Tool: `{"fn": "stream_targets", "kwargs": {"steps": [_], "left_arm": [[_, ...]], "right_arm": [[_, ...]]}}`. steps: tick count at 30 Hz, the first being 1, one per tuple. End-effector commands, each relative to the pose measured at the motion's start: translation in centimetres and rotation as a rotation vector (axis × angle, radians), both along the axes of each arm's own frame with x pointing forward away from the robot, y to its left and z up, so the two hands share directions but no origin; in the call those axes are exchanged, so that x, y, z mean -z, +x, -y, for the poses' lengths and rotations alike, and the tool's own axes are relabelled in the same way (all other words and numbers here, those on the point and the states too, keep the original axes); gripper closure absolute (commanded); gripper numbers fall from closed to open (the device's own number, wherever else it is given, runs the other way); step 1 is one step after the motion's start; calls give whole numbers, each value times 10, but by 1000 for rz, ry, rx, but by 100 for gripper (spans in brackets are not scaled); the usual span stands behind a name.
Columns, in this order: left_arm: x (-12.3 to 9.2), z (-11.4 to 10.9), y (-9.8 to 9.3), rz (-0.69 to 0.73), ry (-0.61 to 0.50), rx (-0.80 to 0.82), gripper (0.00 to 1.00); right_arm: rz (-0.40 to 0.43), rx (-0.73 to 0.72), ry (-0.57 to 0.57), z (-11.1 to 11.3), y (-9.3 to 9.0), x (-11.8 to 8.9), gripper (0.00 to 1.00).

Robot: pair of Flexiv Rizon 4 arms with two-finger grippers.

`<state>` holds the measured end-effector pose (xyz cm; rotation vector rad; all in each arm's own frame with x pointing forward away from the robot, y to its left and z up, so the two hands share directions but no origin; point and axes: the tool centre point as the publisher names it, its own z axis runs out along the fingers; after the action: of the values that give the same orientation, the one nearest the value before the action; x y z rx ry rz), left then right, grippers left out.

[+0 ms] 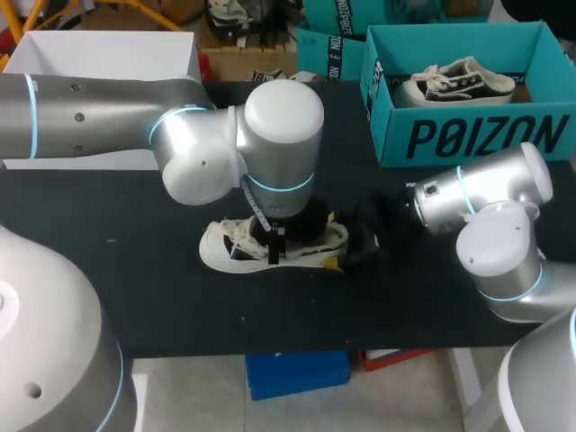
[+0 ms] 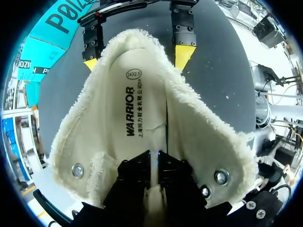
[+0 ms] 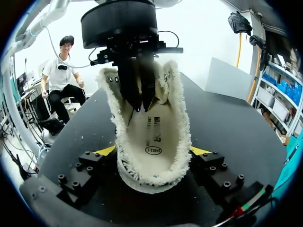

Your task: Take the shoe out of the shoebox, open the shoe tongue, remove and reinsert the insole, then place the shoe into the shoebox

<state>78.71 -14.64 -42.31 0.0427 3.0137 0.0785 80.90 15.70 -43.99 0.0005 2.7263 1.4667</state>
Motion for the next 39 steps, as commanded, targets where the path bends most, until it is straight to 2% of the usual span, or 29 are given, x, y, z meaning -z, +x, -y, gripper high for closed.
{"fn": "stream_targets", "kwargs": {"steps": [1,3,9,13,15,23,25,27,34,39], "left_arm": [[12,2,-6,24,-11,6,94],[14,4,-6,30,-17,9,91],[23,5,-6,52,-13,8,88],[29,4,-9,44,-14,-2,82],[32,5,-10,54,-2,5,82],[45,7,-7,184,69,7,78],[51,7,-5,201,79,3,79],[57,6,0,211,82,-4,73],[71,5,22,252,73,-50,77],[79,4,36,309,78,-71,75]], "right_arm": [[-1,2,-1,0,1,4,100],[-1,2,-1,0,1,4,100],[-1,2,-1,0,1,4,100],[-1,2,-1,0,1,4,100],[-1,2,-1,0,1,4,100],[-1,2,-1,0,1,4,100],[-1,2,-1,0,1,4,100],[-1,2,-1,0,1,4,100],[-1,2,-1,0,1,4,100],[-1,2,-1,0,1,4,100]]}}
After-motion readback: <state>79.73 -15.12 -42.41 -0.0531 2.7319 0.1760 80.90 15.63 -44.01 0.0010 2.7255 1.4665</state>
